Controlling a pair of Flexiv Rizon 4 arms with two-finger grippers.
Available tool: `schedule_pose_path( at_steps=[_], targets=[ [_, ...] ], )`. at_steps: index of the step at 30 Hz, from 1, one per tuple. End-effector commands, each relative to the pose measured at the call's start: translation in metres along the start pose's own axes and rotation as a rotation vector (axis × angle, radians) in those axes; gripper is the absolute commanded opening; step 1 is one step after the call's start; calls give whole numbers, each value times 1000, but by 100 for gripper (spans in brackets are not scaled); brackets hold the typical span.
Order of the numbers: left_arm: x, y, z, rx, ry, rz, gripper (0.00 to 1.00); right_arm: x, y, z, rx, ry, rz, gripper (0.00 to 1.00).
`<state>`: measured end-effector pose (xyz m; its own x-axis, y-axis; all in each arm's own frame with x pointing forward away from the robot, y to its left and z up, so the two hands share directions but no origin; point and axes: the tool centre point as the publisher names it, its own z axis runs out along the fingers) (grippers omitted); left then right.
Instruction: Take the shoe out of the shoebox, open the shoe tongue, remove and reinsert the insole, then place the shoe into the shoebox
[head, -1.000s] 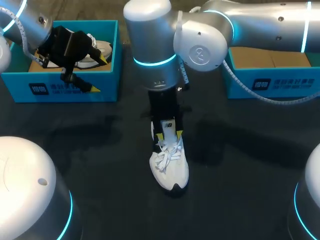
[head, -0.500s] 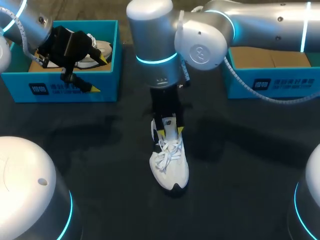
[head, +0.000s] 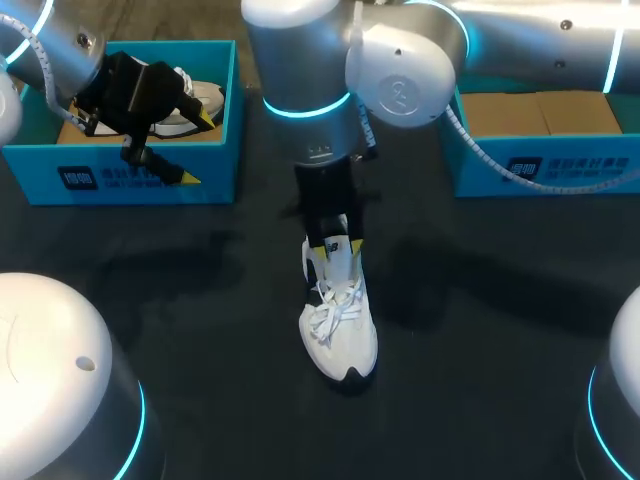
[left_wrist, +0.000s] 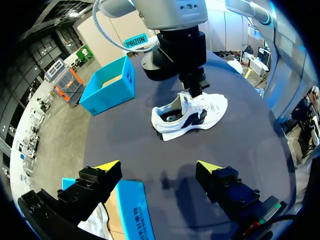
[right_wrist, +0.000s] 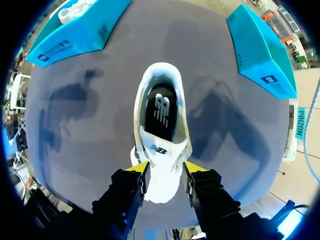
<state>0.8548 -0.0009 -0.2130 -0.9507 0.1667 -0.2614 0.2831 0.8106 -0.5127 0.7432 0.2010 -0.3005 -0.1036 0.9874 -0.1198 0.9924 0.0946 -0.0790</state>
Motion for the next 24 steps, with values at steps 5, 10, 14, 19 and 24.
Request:
schedule_pose_path(
  at_steps=[5, 10, 14, 19, 24],
  targets=[
    [1, -1, -1, -3, 1, 0, 100, -2, 8, 14, 5, 14, -3, 31],
    [1, -1, -1, -3, 1, 0, 100, 2, 20, 22, 9, 21, -20, 24],
    [1, -1, -1, -3, 1, 0, 100, -2, 24, 25, 12, 22, -27, 20],
    [1, -1, -1, -3, 1, 0, 100, -12, 17, 5, -27, 12, -38, 25],
    [1, -1, -1, -3, 1, 0, 100, -12, 16, 4, -55, 39, -67, 29]
  ],
)
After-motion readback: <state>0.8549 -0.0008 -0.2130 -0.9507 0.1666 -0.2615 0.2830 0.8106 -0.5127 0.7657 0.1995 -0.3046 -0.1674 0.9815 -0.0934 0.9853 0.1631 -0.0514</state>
